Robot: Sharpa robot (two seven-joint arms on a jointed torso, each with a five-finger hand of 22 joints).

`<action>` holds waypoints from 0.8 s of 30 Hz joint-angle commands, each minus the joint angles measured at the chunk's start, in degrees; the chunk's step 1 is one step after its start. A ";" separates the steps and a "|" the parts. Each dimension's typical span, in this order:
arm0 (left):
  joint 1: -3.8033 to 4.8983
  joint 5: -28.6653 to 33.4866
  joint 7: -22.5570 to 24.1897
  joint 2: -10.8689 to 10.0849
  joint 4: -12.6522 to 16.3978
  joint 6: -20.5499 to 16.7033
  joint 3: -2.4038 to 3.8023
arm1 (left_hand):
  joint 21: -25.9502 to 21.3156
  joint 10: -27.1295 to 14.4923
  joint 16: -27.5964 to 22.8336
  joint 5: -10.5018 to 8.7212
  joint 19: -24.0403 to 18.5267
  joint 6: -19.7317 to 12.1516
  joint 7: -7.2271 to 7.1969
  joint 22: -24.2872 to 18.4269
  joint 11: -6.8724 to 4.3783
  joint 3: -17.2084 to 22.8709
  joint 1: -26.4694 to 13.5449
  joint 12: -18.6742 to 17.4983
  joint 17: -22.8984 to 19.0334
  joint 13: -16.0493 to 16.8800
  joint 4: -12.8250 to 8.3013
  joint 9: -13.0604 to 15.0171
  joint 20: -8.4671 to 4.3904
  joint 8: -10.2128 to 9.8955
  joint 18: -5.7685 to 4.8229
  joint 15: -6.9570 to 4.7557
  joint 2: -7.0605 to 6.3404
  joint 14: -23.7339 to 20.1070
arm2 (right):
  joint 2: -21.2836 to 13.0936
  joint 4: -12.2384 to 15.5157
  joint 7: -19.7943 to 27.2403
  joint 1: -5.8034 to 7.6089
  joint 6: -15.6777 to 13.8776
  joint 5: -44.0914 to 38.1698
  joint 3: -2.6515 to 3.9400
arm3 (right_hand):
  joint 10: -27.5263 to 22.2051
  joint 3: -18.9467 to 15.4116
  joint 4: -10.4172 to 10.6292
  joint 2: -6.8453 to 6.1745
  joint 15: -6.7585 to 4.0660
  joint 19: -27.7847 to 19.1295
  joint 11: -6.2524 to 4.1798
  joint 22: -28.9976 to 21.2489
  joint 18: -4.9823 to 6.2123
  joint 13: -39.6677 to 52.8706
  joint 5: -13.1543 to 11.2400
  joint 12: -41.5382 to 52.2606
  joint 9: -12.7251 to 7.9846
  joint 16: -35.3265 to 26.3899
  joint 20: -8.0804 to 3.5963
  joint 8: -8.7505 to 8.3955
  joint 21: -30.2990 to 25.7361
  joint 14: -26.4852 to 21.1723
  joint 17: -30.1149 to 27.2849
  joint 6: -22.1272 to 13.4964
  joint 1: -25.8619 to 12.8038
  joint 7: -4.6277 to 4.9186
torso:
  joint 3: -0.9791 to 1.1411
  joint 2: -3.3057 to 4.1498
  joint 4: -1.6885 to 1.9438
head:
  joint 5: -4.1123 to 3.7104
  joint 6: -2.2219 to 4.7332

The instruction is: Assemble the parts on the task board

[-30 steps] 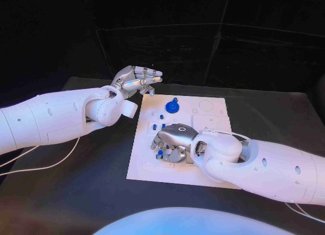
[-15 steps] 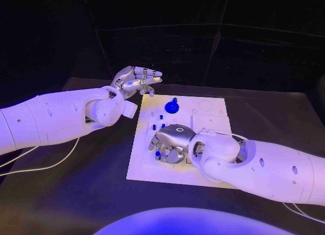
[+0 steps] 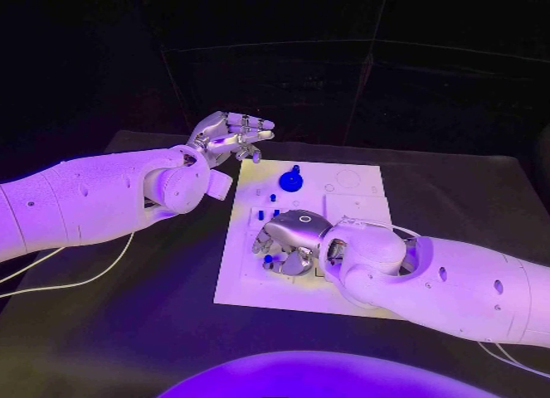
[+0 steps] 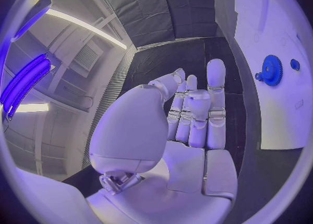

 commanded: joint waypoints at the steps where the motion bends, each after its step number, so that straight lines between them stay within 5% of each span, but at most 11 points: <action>1: 0.10 0.15 0.03 -0.01 0.06 0.68 0.04 | -0.33 -0.39 -0.29 0.15 -0.39 -0.10 0.05 -0.06 0.14 -0.23 -0.27 0.30 -0.05 0.00 -0.14 -0.07 0.08 0.27 0.77 0.05 0.34 -0.33 | -0.07 0.30 0.29 0.06 -0.11 0.06 0.01 | -0.67 -0.61 -0.11 -0.04 -0.11 -0.67 0.00 -0.77 1.13 0.04 -0.32 -0.22 -0.05 -0.65 0.15 -0.16 -0.59 -0.56 -0.85 -0.40 -0.58 0.17 | 0.03 0.01 -0.05 | -0.01 0.01; 7: 0.10 0.15 0.02 -0.02 0.02 0.69 0.04 | -0.33 -0.39 -0.29 0.15 -0.39 -0.10 0.05 -0.06 0.14 -0.23 -0.27 0.30 -0.05 0.00 -0.14 -0.07 0.08 0.27 0.77 0.05 0.34 -0.33 | -0.78 0.96 0.93 0.05 -1.82 0.06 0.01 | -5.64 -5.25 -0.43 -0.26 0.22 -3.80 0.35 -6.62 2.05 0.14 -0.50 -0.24 -0.15 -4.73 0.57 -0.22 -4.98 -2.68 -6.53 -3.45 -1.15 0.05 | 0.04 0.02 -0.01 | -0.04 0.07; 9: 0.10 0.15 0.02 -0.03 -0.02 0.70 0.04 | -0.33 -0.39 -0.29 0.15 -0.39 -0.10 0.05 -0.06 0.14 -0.23 -0.27 0.30 -0.05 0.00 -0.14 -0.07 0.08 0.27 0.77 0.05 0.34 -0.33 | -1.38 1.42 1.39 0.05 -2.91 0.25 0.01 | -8.34 -9.32 0.12 -0.19 0.86 -6.80 0.67 -11.96 3.08 0.27 -0.46 0.12 -0.38 -7.74 0.86 -0.30 -9.18 -4.68 -10.25 -10.61 -1.25 -0.85 | 0.04 -0.02 -0.01 | -0.01 0.09; 13: 0.10 0.15 0.02 -0.11 -0.10 0.71 0.04 | -0.35 -0.41 -0.30 0.15 -0.39 -0.11 0.05 -0.07 0.13 -0.22 -0.24 0.34 -0.08 0.00 -0.18 -0.07 0.08 0.29 0.77 0.04 0.36 -0.35 | -3.37 3.11 2.73 0.05 -5.91 1.05 0.02 | -9.58 -17.59 1.96 1.26 0.58 -6.69 0.90 -13.97 3.29 0.44 0.37 2.92 -0.36 -8.20 0.99 -0.44 -11.10 -4.59 -11.28 -13.17 0.59 -0.89 | 0.07 -0.05 -0.07 | 0.04 0.16; 19: 0.09 0.15 0.05 -0.21 -0.35 0.70 0.03 | -0.37 -0.44 -0.30 0.15 -0.38 -0.12 0.05 -0.08 0.13 -0.21 -0.19 0.41 -0.13 -0.01 -0.25 -0.07 0.07 0.33 0.78 0.03 0.38 -0.37 | -9.15 7.16 5.84 0.47 -12.46 4.93 0.20 | -9.05 -22.92 4.94 1.48 0.64 -8.88 0.56 -18.50 3.93 0.38 2.01 5.96 -0.19 -9.38 0.94 -0.30 -15.00 -5.95 -12.53 -11.21 2.22 0.18 | -0.06 -0.35 -0.17 | -0.32 0.45; 24: 0.08 0.15 0.07 -0.27 -0.38 0.69 0.03 | -0.37 -0.44 -0.30 0.15 -0.38 -0.12 0.05 -0.08 0.13 -0.21 -0.19 0.41 -0.13 -0.01 -0.25 -0.07 0.07 0.33 0.78 0.03 0.38 -0.37 | -14.28 9.14 7.66 1.64 -17.11 11.82 0.99 | -4.88 -23.86 6.50 2.56 0.71 -8.95 0.69 -18.96 3.91 0.70 3.52 8.92 0.78 -9.49 1.00 1.56 -15.64 -6.16 -12.94 -2.96 2.70 1.16 | -0.10 -0.62 -0.30 | -0.68 0.55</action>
